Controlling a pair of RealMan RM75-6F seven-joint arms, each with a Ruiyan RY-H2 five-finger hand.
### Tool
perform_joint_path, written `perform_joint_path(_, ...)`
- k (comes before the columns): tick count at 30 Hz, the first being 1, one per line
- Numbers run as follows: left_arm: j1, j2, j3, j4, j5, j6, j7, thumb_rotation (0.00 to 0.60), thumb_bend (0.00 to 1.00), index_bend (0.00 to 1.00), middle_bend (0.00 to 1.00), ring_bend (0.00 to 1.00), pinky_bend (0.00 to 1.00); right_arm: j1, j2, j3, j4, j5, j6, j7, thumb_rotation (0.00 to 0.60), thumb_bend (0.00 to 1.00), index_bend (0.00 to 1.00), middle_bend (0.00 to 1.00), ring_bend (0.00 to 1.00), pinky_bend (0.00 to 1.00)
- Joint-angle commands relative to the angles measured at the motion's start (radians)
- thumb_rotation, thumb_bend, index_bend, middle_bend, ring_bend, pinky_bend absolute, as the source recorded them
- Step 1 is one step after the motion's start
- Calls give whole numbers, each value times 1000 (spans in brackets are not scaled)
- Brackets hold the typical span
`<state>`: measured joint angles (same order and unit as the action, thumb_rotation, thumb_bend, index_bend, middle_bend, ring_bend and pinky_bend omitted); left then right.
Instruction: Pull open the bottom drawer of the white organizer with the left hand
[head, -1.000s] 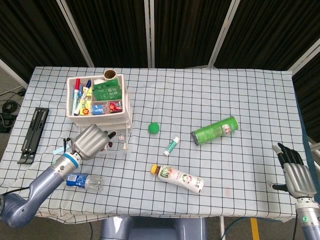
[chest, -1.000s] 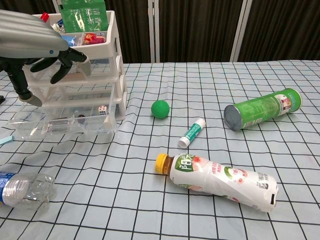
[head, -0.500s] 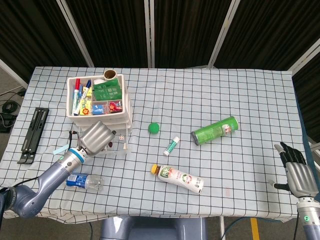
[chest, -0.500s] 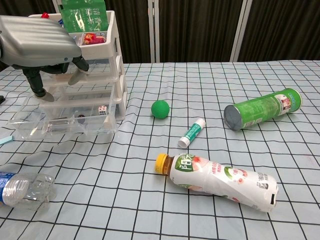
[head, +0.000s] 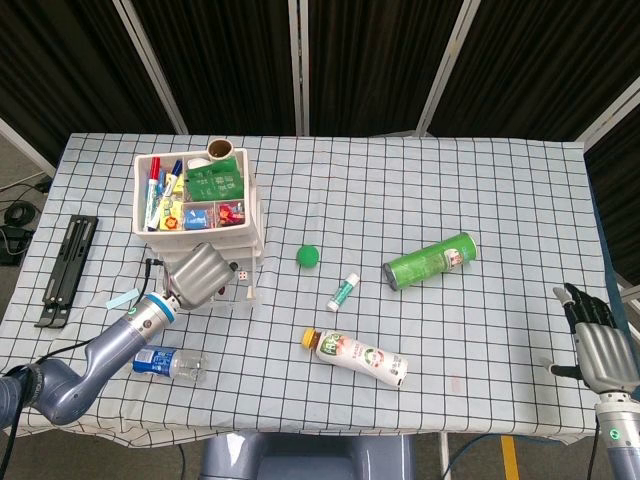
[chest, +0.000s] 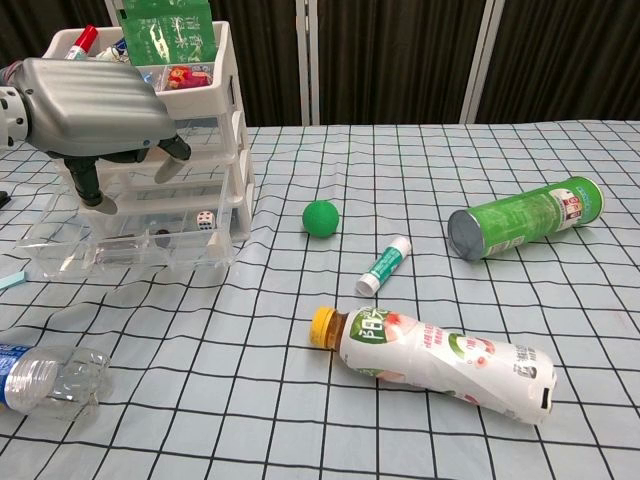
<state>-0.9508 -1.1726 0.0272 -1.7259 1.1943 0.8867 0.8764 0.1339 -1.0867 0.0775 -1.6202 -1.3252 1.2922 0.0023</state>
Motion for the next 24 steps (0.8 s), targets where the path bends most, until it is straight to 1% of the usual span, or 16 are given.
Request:
perform_joint_path(1, -6, -3, 3, 10, 14, -11, 3, 600, 122, 464, 953, 889, 788, 2, -1, 4, 6, 11, -5, 0, 600, 18, 0, 0, 0, 0)
perform_joint_path(5, -9, -3, 10, 20, 36, -28, -8, 600, 131, 502, 953, 889, 788, 4, -3, 9, 11, 24, -12, -4, 600, 18, 0, 0, 0, 0)
perform_joint_path(10, -11, -7, 24, 38, 91, -39, -15, 600, 132, 517, 953, 889, 788, 5, -6, 11, 14, 28, -11, -8, 600, 18, 0, 0, 0, 0)
perform_joint_path(14, -12, -19, 32, 64, 134, -47, -25, 600, 181, 520, 953, 889, 788, 5, -7, 13, 15, 32, -12, -12, 600, 19, 0, 0, 0, 0)
perform_joint_path(22, -15, -37, 25, 98, 134, -73, -29, 600, 187, 525, 953, 889, 788, 6, -11, 15, 21, 39, -15, -14, 600, 18, 0, 0, 0, 0)
perform_joint_path(24, -16, -39, 23, 104, 133, -79, -32, 600, 210, 527, 953, 889, 788, 7, -12, 15, 22, 40, -16, -15, 600, 18, 0, 0, 0, 0)
